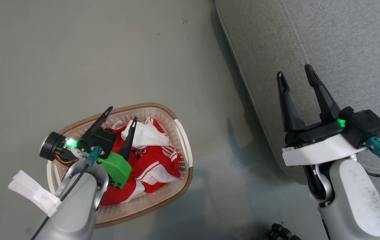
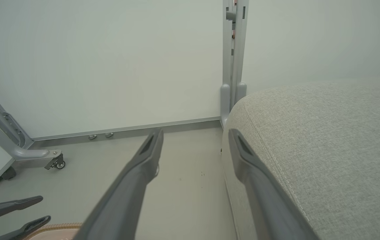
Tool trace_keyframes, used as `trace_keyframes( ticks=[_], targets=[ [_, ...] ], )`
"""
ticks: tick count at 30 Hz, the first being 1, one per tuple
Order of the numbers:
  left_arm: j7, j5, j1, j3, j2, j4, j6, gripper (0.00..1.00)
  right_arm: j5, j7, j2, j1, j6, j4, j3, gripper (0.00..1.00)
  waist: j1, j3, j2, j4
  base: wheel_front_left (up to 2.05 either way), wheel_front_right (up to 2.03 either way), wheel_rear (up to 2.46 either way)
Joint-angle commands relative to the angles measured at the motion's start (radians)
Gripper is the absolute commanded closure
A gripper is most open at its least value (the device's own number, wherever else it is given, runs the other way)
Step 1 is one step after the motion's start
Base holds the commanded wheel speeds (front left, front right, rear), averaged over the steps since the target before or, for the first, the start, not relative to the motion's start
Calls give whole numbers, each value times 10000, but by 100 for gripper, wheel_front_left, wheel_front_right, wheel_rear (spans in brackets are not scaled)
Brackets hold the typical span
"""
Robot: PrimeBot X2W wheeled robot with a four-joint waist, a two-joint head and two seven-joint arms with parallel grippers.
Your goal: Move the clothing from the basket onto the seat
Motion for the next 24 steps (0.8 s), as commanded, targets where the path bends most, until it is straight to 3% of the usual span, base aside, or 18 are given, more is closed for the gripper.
trace_keyframes(
  ticks=[1, 24],
  targets=[
    [-5, 3, -341, -61, 128, 179, -46, 0, 40, -18, -24, -200, 1, -73, 32, 0, -1, 656, 106, -329, 0, 0, 0],
    [-7, 222, -2756, -2581, 1048, 4795, -74, 0, 330, -18, -24, -959, 1, -691, 334, 0, -1, 2826, 106, -990, 0, 0, 0]
  ],
)
